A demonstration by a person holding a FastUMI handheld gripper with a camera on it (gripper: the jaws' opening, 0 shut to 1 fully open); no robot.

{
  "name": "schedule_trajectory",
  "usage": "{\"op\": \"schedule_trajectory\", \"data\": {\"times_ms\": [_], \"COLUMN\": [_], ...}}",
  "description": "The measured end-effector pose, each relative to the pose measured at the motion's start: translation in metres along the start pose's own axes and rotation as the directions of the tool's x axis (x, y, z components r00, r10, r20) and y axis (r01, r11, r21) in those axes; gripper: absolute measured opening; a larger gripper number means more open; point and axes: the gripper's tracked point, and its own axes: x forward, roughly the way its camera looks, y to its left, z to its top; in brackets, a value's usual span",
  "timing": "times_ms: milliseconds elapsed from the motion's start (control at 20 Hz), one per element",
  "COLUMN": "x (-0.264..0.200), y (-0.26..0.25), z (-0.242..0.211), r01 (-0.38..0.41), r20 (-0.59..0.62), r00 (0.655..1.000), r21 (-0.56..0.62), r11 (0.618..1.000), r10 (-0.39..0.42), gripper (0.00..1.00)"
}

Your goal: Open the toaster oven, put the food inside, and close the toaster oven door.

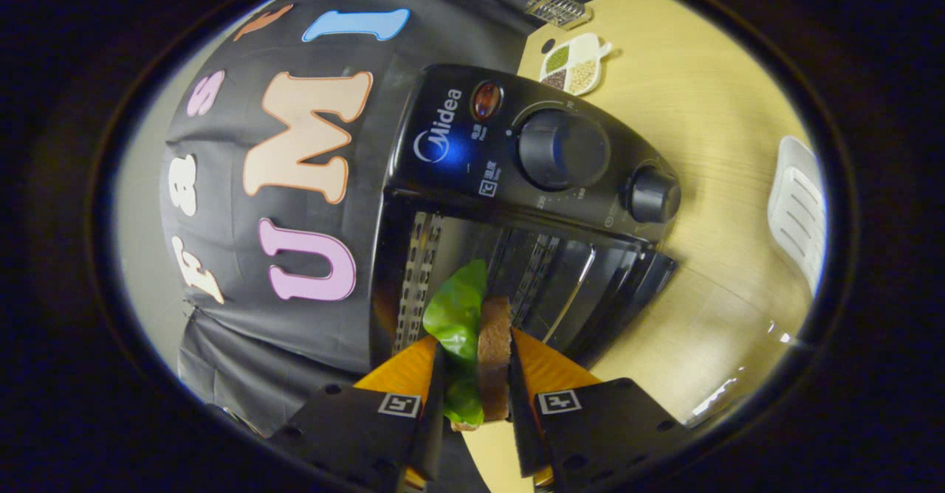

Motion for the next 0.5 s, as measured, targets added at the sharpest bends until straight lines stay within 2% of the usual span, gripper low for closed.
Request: {"op": "schedule_trajectory", "data": {"times_ms": [100,500], "x": [0.010,0.036], "y": [-0.014,-0.014], "z": [0.002,0.006], "r01": [0.061,0.098], "r20": [0.020,0.073], "r00": [0.998,0.993], "r21": [-0.074,-0.155], "r11": [0.995,0.983], "r10": [-0.060,-0.088], "gripper": [0.43,0.43]}}
